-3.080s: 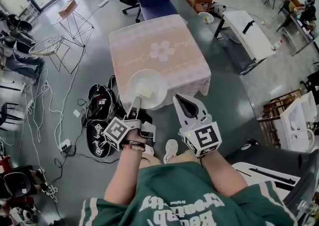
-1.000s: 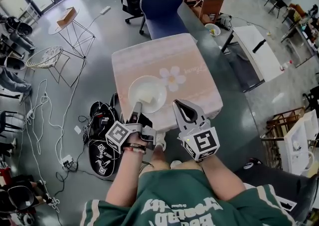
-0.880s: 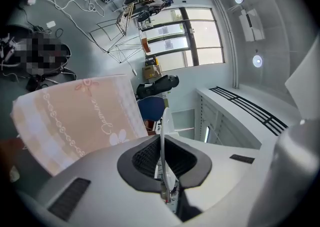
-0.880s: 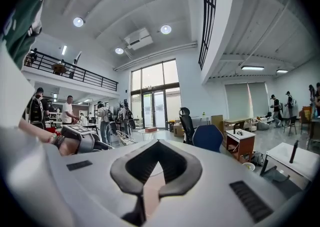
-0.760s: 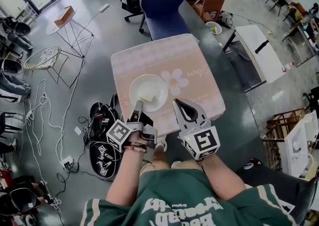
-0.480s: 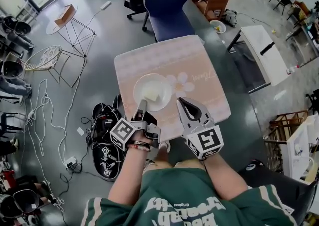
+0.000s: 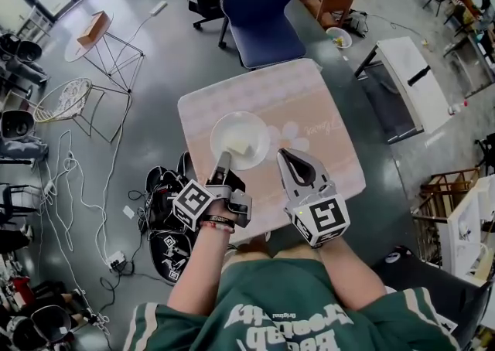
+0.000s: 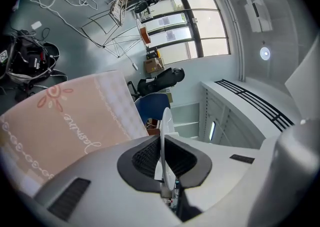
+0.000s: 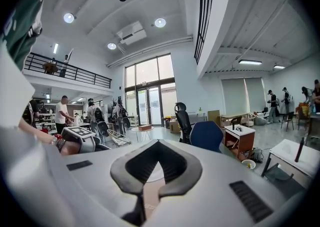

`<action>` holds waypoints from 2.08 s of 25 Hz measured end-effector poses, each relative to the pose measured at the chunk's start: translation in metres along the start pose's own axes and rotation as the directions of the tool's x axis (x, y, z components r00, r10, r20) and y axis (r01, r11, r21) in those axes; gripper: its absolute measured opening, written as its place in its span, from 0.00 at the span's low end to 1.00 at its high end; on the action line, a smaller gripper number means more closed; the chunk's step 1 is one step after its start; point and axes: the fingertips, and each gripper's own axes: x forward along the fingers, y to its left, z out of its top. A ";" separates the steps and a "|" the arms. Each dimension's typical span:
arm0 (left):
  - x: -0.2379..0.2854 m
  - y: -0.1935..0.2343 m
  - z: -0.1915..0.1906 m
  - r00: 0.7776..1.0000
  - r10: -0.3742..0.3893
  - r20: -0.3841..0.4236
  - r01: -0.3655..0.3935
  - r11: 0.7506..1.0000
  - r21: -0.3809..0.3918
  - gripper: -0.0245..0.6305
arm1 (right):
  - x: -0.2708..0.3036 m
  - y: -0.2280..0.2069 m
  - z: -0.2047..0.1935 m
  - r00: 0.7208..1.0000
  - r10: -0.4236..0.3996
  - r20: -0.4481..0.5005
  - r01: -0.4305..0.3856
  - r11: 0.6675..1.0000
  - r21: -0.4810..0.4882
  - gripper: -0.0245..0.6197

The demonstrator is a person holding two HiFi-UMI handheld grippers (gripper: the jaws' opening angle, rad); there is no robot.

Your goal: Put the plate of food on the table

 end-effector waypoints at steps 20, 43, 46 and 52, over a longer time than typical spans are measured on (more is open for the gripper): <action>0.067 0.014 0.014 0.998 0.030 -0.056 -0.031 0.999 -0.010 0.07 | 0.044 -0.042 -0.010 0.997 -0.067 -0.039 0.068 0.997 0.024 0.06; 0.169 0.095 -0.017 0.972 0.234 -0.006 -0.234 0.971 -0.054 0.07 | 0.109 -0.128 -0.055 0.981 0.089 -0.170 -0.074 0.993 0.088 0.06; 0.179 0.105 -0.021 0.967 0.256 -0.013 -0.256 0.965 -0.048 0.07 | 0.115 -0.138 -0.062 0.978 0.098 -0.186 -0.081 0.992 0.096 0.06; 0.193 0.129 -0.029 0.947 0.318 -0.038 -0.320 0.947 -0.035 0.09 | 0.122 -0.151 -0.073 0.970 0.110 -0.215 -0.090 0.991 0.099 0.06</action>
